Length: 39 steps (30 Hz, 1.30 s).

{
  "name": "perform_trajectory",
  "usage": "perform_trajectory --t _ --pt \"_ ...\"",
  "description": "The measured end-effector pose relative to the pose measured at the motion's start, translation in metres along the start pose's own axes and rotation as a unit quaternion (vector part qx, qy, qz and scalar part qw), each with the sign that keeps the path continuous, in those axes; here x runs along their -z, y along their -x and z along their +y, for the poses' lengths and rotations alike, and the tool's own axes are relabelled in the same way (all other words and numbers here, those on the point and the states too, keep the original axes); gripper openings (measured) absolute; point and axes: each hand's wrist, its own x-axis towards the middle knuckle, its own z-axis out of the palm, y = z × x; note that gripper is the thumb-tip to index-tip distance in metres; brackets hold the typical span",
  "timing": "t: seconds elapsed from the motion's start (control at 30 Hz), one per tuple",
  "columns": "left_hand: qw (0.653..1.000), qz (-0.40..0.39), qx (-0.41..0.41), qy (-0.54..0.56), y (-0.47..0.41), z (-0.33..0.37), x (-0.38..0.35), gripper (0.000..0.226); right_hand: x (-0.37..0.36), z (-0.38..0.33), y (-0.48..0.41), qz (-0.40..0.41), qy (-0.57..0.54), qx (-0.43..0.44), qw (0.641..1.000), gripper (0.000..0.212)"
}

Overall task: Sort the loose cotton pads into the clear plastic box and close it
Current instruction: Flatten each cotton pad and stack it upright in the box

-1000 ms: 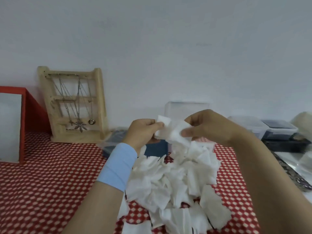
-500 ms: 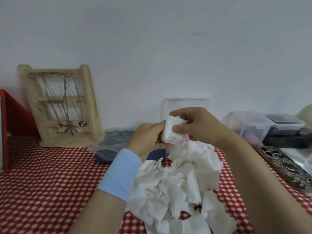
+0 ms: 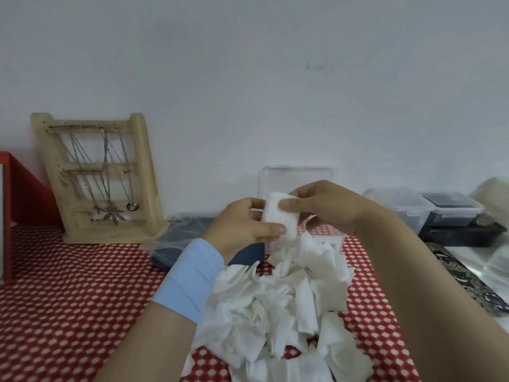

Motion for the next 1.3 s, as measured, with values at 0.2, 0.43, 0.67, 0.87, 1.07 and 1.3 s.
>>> perform_trajectory --t 0.2,0.43,0.67,0.87,1.07,1.3 --pt "0.996 0.002 0.009 -0.091 -0.024 0.023 -0.003 0.039 0.014 -0.011 -0.013 -0.028 0.004 -0.015 0.999 0.020" --pt "0.985 0.011 0.006 -0.173 -0.070 0.039 -0.008 0.033 0.045 -0.022 -0.041 0.039 0.176 -0.001 0.984 0.017" --pt "0.905 0.037 0.007 -0.424 -0.105 0.005 -0.006 0.032 0.037 0.021 -0.079 0.060 0.312 -0.114 0.941 0.016" --pt "0.901 0.070 0.021 -0.428 -0.112 -0.015 -0.008 0.035 -0.002 0.035 -0.096 0.075 0.426 -0.169 0.886 0.028" --pt "0.923 0.067 0.027 -0.379 -0.109 -0.018 0.003 0.031 -0.016 0.036 -0.114 0.065 0.270 -0.251 0.928 0.026" --pt "0.948 0.063 0.023 -0.311 -0.108 -0.026 0.011 0.022 -0.011 0.020 -0.103 0.067 0.148 -0.279 0.946 0.045"
